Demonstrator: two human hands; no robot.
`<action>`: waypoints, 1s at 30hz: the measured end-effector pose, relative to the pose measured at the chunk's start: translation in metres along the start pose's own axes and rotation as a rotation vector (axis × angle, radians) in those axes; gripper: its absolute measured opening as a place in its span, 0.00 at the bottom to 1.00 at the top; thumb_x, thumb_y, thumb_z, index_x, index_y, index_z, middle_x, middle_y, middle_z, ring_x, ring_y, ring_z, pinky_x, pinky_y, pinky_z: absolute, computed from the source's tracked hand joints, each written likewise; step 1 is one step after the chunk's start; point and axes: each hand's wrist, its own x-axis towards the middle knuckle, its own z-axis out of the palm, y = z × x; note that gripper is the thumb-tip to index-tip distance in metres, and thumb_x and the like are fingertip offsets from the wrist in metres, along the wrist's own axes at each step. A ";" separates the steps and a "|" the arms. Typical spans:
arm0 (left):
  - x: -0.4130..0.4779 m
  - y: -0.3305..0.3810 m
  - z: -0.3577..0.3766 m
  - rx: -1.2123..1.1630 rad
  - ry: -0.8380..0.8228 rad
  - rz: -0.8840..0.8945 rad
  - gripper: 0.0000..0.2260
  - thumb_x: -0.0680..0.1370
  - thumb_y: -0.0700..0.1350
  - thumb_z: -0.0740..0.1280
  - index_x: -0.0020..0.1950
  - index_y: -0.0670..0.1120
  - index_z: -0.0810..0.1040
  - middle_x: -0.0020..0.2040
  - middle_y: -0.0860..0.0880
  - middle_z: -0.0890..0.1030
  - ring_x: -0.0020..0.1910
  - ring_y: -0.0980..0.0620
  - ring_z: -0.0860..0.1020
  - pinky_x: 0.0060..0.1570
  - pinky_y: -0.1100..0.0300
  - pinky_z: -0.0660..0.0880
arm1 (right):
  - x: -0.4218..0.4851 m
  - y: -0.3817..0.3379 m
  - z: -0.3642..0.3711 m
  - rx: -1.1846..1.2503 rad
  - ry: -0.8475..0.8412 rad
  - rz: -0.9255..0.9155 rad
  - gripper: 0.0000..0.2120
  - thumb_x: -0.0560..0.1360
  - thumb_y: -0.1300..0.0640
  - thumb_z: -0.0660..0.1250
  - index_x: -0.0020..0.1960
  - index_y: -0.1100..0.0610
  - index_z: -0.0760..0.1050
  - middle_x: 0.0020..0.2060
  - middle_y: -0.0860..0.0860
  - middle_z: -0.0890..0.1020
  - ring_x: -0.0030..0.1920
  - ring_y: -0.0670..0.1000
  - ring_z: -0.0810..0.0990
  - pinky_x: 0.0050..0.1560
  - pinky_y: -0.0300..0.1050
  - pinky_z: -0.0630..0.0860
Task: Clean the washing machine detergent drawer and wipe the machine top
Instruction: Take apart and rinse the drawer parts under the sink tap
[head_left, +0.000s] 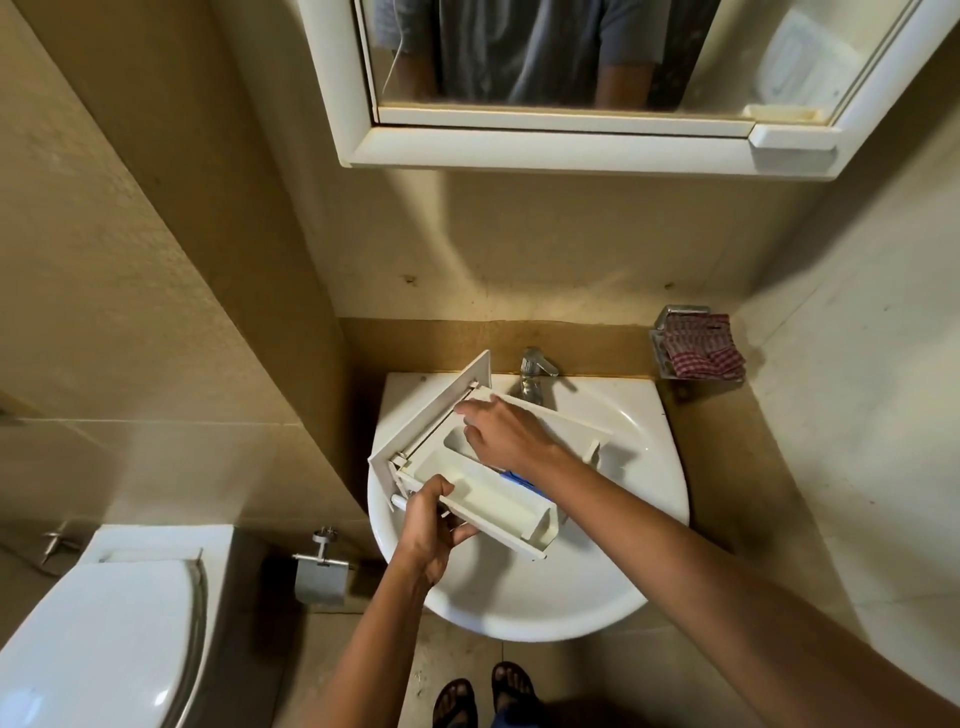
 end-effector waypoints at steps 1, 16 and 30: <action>0.000 0.001 -0.001 0.014 -0.003 0.007 0.09 0.76 0.37 0.58 0.50 0.43 0.76 0.42 0.45 0.77 0.44 0.46 0.77 0.42 0.49 0.81 | 0.002 0.005 -0.001 -0.019 0.032 0.020 0.19 0.78 0.53 0.60 0.64 0.62 0.71 0.58 0.59 0.78 0.58 0.59 0.77 0.53 0.49 0.73; 0.001 0.006 -0.004 0.133 -0.013 0.011 0.10 0.77 0.38 0.59 0.55 0.42 0.75 0.44 0.43 0.78 0.42 0.46 0.80 0.35 0.53 0.80 | 0.006 0.014 0.005 -0.030 -0.281 0.110 0.32 0.80 0.48 0.51 0.75 0.67 0.49 0.76 0.64 0.49 0.77 0.60 0.46 0.74 0.59 0.44; 0.008 0.013 -0.009 0.125 -0.044 0.108 0.19 0.82 0.57 0.56 0.65 0.48 0.73 0.57 0.44 0.81 0.53 0.45 0.81 0.46 0.47 0.81 | -0.042 0.024 0.014 -0.105 -0.343 -0.351 0.25 0.82 0.44 0.43 0.78 0.49 0.50 0.78 0.52 0.51 0.78 0.49 0.46 0.77 0.51 0.41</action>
